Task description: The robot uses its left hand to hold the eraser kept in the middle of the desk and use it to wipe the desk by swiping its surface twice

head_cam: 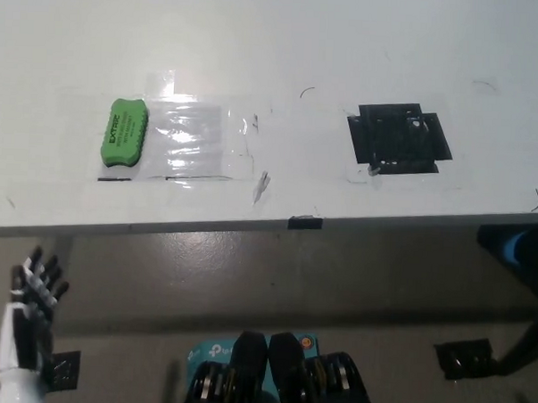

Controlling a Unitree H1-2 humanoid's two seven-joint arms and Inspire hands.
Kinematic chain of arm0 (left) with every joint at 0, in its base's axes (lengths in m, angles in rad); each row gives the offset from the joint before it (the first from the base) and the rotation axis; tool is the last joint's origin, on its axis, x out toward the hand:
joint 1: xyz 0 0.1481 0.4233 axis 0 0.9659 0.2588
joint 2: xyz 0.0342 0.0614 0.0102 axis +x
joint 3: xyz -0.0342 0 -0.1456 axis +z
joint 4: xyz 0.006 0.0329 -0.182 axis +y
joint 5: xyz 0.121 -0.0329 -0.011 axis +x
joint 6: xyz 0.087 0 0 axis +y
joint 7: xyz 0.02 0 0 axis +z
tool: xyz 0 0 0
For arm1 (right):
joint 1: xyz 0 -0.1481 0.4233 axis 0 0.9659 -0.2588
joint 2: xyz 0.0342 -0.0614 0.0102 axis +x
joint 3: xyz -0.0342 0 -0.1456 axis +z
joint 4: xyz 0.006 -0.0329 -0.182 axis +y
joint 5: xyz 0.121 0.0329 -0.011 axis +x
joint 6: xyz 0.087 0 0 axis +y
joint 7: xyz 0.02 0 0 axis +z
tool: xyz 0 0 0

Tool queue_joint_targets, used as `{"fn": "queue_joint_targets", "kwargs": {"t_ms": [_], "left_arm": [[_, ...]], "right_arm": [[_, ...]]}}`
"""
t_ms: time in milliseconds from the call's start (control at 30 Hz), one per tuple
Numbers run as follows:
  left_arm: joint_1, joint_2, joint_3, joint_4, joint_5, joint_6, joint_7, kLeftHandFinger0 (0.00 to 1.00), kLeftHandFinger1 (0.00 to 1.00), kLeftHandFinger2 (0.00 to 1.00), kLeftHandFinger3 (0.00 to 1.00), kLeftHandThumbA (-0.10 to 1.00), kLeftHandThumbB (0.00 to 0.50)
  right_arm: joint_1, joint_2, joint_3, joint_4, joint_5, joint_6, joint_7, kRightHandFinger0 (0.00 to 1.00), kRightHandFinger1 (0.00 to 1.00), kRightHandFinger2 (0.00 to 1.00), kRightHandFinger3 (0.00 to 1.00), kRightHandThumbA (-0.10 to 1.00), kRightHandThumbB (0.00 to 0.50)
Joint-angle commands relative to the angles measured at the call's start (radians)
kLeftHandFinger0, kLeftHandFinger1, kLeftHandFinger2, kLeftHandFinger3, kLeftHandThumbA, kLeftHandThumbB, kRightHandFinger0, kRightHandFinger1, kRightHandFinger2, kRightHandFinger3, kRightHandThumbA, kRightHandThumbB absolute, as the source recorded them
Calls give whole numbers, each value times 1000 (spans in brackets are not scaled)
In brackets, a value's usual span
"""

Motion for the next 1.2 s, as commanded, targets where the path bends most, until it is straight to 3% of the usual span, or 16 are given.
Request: {"fn": "queue_joint_targets", "kwargs": {"t_ms": [0,100,133,200,333,367,467,533,567,633,700,733,800,833,1000,1167], "left_arm": [[-48,116,48,-193,-4,88,-2,1000,1000,1000,1000,1000,319],[-79,154,73,-262,-23,152,8,1000,1000,1000,1000,1000,351],[-119,190,92,-298,-48,168,4,1000,1000,1000,1000,1000,397],[-147,228,86,-311,-20,160,-7,1000,1000,1000,1000,1000,368],[-252,324,53,-278,31,227,-30,1000,1000,1000,1000,1000,494],[-296,346,30,-247,61,232,-34,1000,1000,1000,1000,1000,425],[-349,365,-5,-194,84,230,-31,1000,1000,1000,1000,1000,341],[-428,405,-75,-68,190,172,-30,1000,1000,1000,1000,1000,181],[-458,440,-132,-1,267,137,-31,1000,1000,1000,1000,1000,161],[-486,467,-177,54,314,107,-32,1000,1000,1000,1000,1000,216],[-545,530,-285,122,455,133,-38,1000,1000,1000,1000,1000,321],[-614,572,-378,240,585,14,-11,1000,1000,1000,1000,1000,249],[-655,595,-436,302,637,-15,3,1000,1000,1000,1000,1000,269],[-717,629,-517,366,728,-37,-14,1000,1000,1000,1000,1000,319],[-863,717,-744,499,990,-61,-26,1000,1000,1000,1000,1000,332],[-959,750,-853,585,1064,-87,-46,1000,1000,1000,1000,1000,358]], "right_arm": [[-11,-18,-3,-35,11,13,-9,1000,1000,1000,1000,1000,185],[-12,-21,-2,-28,6,2,-8,1000,1000,1000,1000,1000,184],[-12,-21,-3,-33,6,13,-10,1000,1000,1000,1000,1000,183],[-8,-23,-4,-33,0,16,-14,1000,1000,1000,1000,1000,196],[-7,-25,-3,-34,2,20,-10,1000,1000,1000,1000,1000,188],[-7,-25,-5,-33,12,16,-3,1000,1000,1000,1000,1000,198],[-2,-29,-7,-43,15,24,-2,1000,1000,1000,1000,1000,186],[-6,-31,-10,-31,14,14,-5,1000,1000,1000,1000,1000,173],[-6,-32,-11,-26,16,9,-3,1000,1000,1000,1000,1000,185],[-8,-26,-16,-30,28,16,-4,1000,1000,1000,1000,1000,179],[-11,-30,-8,-20,14,9,-4,1000,1000,1000,1000,1000,197],[-11,-28,-7,-23,2,14,-14,1000,1000,1000,1000,1000,187],[-11,-31,-4,-22,0,4,-10,1000,1000,1000,1000,1000,164],[-9,-33,-4,-23,5,10,-4,1000,1000,1000,1000,1000,177],[-15,-28,-7,-24,5,14,-12,1000,1000,1000,1000,1000,192],[-14,-31,-7,-17,7,10,-7,1000,1000,1000,1000,1000,188]]}}
